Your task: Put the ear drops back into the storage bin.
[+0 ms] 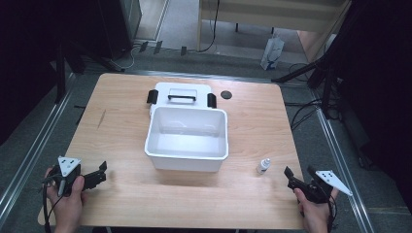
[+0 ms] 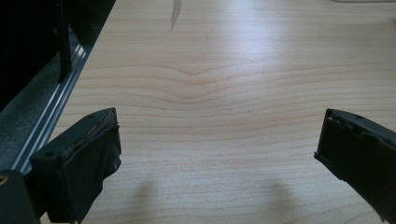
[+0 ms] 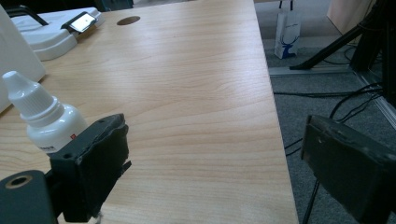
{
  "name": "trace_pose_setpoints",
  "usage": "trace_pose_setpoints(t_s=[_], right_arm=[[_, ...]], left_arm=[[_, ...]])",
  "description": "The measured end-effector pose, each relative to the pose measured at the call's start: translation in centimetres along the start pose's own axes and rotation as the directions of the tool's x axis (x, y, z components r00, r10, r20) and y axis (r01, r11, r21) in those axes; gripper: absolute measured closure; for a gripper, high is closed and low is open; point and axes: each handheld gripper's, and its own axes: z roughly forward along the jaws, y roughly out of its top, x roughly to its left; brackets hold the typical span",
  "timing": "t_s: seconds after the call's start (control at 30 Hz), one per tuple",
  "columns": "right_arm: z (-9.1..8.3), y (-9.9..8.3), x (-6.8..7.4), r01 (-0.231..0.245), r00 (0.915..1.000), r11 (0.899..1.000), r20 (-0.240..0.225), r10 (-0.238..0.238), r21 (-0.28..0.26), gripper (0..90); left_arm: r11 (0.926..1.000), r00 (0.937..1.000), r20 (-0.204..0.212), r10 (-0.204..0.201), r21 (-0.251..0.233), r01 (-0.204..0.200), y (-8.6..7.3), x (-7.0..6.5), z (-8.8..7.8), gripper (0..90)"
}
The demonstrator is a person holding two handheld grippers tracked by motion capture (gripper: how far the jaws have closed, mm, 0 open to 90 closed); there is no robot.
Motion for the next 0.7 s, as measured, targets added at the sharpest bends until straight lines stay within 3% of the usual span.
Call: trace_pose_setpoints(t_s=[0.4, 0.57, 0.7], right_arm=[[0.1, 0.2, 0.3, 0.023, 0.9997, 0.999, -0.002, -0.023, 0.027, 9.2], [0.4, 0.3, 0.8, 0.070, 0.9975, 0.996, 0.011, -0.070, 0.057, 9.8], [0.1, 0.9, 1.0, 0.032, 0.9994, 0.998, 0.012, -0.032, 0.045, 11.3]], left_arm=[[1.0000, 1.0000, 0.002, 0.005, 0.000, -0.005, 0.0, -0.1, 0.0, 0.6], [0.9999, 0.9998, 0.009, 0.016, 0.006, -0.016, 0.1, -0.1, 0.1, 0.6], [0.9997, 0.9996, 0.018, 0.021, 0.009, -0.021, 0.1, -0.1, 0.2, 0.6]])
